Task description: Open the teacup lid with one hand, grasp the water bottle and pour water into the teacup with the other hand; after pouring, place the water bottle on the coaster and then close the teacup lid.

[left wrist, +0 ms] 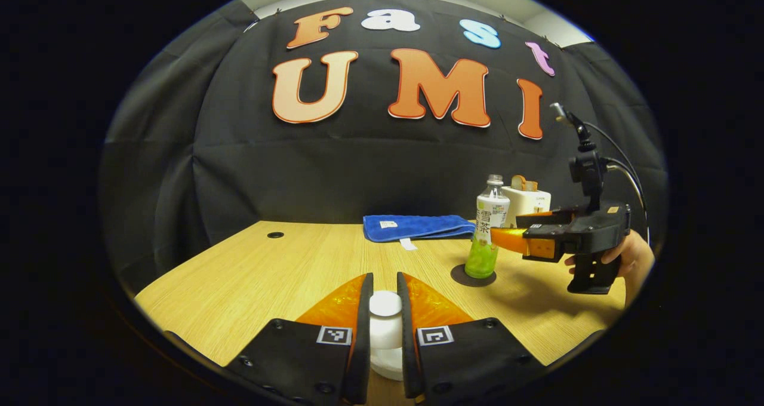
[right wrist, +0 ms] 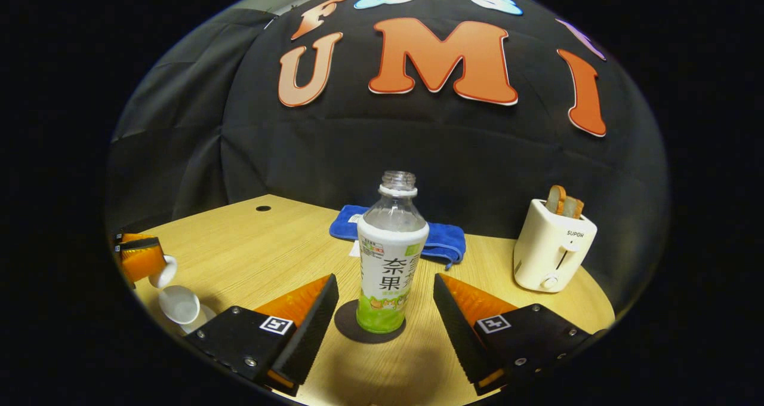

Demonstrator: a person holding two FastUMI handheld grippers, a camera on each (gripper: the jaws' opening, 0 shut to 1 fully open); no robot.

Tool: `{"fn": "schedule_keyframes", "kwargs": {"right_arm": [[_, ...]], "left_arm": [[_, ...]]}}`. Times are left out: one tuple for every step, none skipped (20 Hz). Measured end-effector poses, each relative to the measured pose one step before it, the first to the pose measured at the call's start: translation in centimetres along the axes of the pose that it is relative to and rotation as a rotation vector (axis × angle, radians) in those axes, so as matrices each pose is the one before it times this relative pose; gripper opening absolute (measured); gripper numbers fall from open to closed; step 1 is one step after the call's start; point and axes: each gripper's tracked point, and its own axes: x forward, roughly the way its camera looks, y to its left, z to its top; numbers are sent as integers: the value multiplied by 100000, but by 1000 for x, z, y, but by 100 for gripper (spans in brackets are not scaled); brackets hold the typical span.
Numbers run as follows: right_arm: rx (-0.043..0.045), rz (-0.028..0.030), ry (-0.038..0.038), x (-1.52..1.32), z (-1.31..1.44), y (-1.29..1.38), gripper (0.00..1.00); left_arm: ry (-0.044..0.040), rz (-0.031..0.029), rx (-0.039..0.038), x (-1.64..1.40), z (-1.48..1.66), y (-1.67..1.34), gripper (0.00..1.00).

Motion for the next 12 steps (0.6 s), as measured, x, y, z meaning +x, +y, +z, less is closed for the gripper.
{"fn": "schedule_keyframes", "kwargs": {"right_arm": [[-142,-153,-535,-399,111,-50,96],[214,2,-347,-474,-13,-97,96],[406,210,-391,-396,87,-110,96],[364,-492,-300,-387,38,-325,96],[309,-357,-516,-314,169,-271,96],[378,-640,-370,-366,68,-329,96],[619,-404,-496,-311,149,-271,96],[620,-193,-22,-222,-62,-291,96],[729,-18,-30,-286,-77,-198,96],[671,298,-196,-381,-22,-180,96],[328,-453,-32,-263,-61,-260,96],[-30,-518,63,-366,-78,-478,97]], "left_arm": [[512,-902,375,-19,-296,-469,26],[525,-576,590,-15,-257,-397,23],[527,-584,552,-40,-279,-294,26],[526,-567,327,-166,-239,-348,26],[556,-497,290,-78,-257,-271,23],[505,-137,97,-2,-344,-141,23],[920,-33,-36,38,-351,-64,26],[1148,77,-162,11,-445,-134,26],[1487,65,1,-63,-548,-50,26],[655,221,145,-53,-384,92,26],[1118,349,282,101,-360,47,23],[1033,571,51,13,-473,100,23]]}}
